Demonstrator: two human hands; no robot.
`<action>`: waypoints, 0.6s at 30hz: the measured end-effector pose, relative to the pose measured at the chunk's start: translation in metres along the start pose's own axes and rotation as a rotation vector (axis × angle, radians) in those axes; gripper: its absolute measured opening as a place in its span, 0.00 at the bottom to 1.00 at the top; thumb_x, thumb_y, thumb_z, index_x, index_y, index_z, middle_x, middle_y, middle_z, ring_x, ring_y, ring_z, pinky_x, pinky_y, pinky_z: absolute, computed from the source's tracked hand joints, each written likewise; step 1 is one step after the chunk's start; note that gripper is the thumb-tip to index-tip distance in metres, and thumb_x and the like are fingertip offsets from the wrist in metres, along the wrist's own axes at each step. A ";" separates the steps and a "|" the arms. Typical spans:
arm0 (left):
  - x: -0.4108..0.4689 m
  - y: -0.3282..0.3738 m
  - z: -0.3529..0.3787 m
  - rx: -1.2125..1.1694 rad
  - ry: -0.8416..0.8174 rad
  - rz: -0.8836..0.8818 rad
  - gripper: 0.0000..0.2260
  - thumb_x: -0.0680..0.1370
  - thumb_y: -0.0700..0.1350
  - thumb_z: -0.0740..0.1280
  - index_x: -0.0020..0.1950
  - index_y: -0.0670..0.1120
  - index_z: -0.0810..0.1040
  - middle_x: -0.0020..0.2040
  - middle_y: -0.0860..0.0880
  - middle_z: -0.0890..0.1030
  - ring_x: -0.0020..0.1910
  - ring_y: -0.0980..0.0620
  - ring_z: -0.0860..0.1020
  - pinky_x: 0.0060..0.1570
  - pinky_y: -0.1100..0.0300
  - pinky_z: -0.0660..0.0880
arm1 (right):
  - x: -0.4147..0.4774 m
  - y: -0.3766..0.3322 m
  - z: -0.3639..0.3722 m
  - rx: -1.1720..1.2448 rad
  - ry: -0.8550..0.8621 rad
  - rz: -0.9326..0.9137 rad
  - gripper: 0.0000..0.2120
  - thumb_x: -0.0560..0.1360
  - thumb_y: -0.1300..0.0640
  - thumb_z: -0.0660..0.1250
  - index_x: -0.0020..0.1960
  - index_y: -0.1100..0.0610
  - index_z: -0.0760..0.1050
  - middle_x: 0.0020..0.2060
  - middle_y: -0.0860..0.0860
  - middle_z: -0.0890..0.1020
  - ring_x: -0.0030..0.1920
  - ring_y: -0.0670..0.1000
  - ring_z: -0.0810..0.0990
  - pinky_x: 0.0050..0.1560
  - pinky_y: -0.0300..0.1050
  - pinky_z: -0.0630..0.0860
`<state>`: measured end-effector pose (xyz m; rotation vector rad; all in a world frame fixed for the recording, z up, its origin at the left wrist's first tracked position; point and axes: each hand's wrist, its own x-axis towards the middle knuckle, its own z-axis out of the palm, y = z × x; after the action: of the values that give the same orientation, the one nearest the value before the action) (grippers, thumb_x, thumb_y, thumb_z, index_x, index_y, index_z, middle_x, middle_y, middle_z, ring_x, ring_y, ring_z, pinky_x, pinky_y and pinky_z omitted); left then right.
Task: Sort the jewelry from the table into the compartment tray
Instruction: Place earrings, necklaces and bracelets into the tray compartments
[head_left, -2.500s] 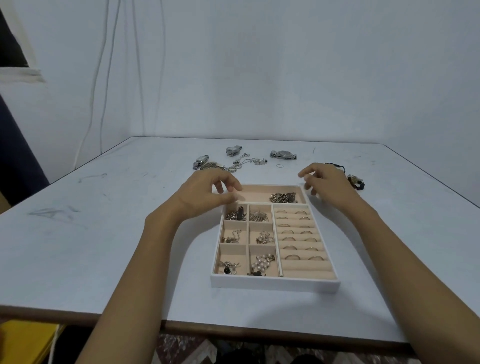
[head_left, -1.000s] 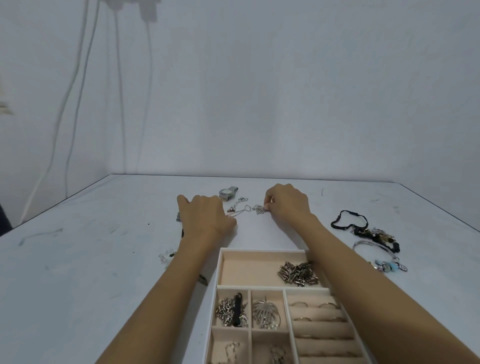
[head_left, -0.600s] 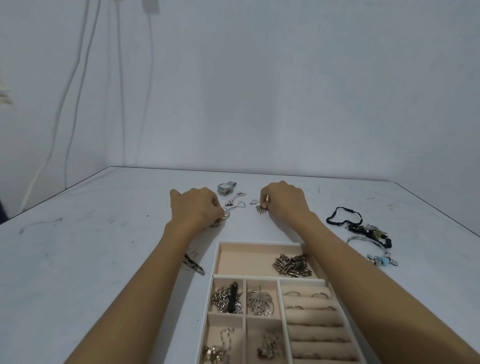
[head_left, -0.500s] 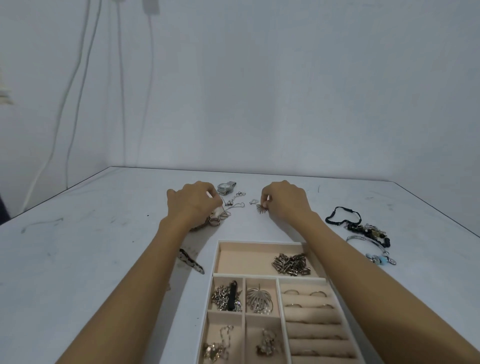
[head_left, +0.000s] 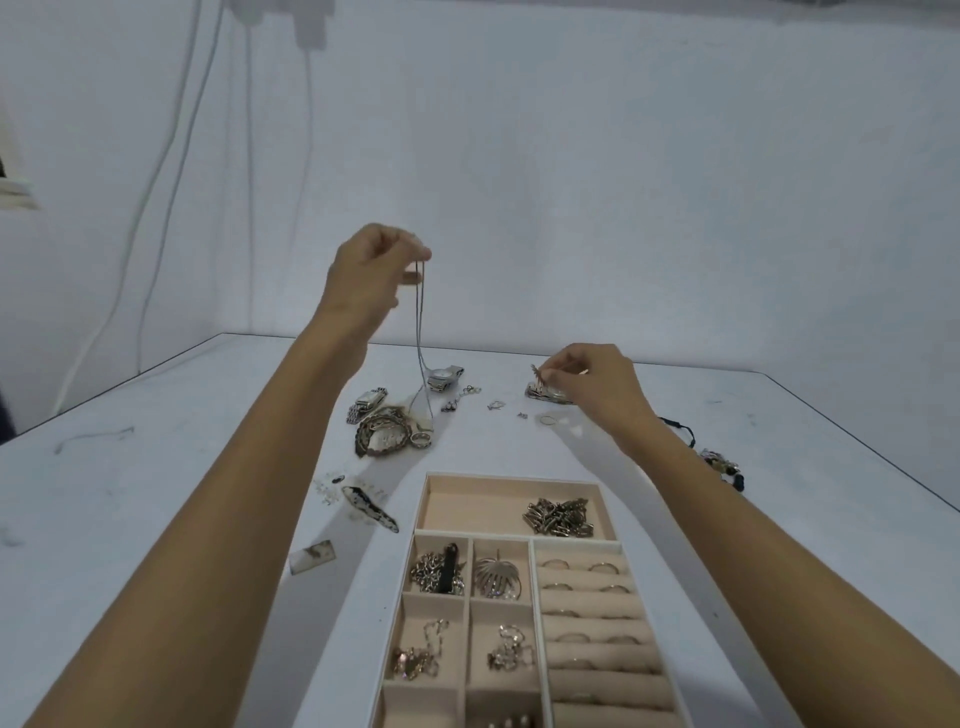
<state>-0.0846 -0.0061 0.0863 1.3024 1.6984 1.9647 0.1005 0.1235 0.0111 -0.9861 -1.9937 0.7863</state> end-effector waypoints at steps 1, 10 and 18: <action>-0.001 0.006 0.000 -0.056 -0.009 -0.008 0.04 0.79 0.46 0.62 0.44 0.52 0.71 0.50 0.52 0.83 0.44 0.54 0.81 0.46 0.58 0.71 | -0.005 -0.003 -0.004 0.091 -0.006 0.019 0.02 0.74 0.58 0.69 0.43 0.55 0.81 0.39 0.50 0.81 0.37 0.47 0.76 0.36 0.41 0.71; -0.007 0.007 0.000 0.117 -0.156 0.006 0.02 0.81 0.48 0.60 0.51 0.50 0.70 0.36 0.53 0.73 0.23 0.58 0.65 0.28 0.66 0.66 | -0.042 -0.009 -0.021 0.388 -0.065 0.135 0.03 0.76 0.61 0.68 0.45 0.56 0.79 0.39 0.51 0.81 0.33 0.48 0.77 0.30 0.38 0.70; -0.014 -0.012 -0.013 0.751 -0.585 -0.004 0.06 0.77 0.47 0.67 0.51 0.47 0.81 0.43 0.51 0.80 0.43 0.54 0.76 0.42 0.60 0.72 | -0.055 -0.014 -0.021 0.362 -0.129 0.108 0.03 0.76 0.61 0.68 0.46 0.57 0.80 0.37 0.50 0.82 0.32 0.47 0.77 0.30 0.38 0.70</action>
<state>-0.0906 -0.0206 0.0703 1.8420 2.1367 0.7688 0.1358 0.0745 0.0132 -0.8499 -1.8257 1.2473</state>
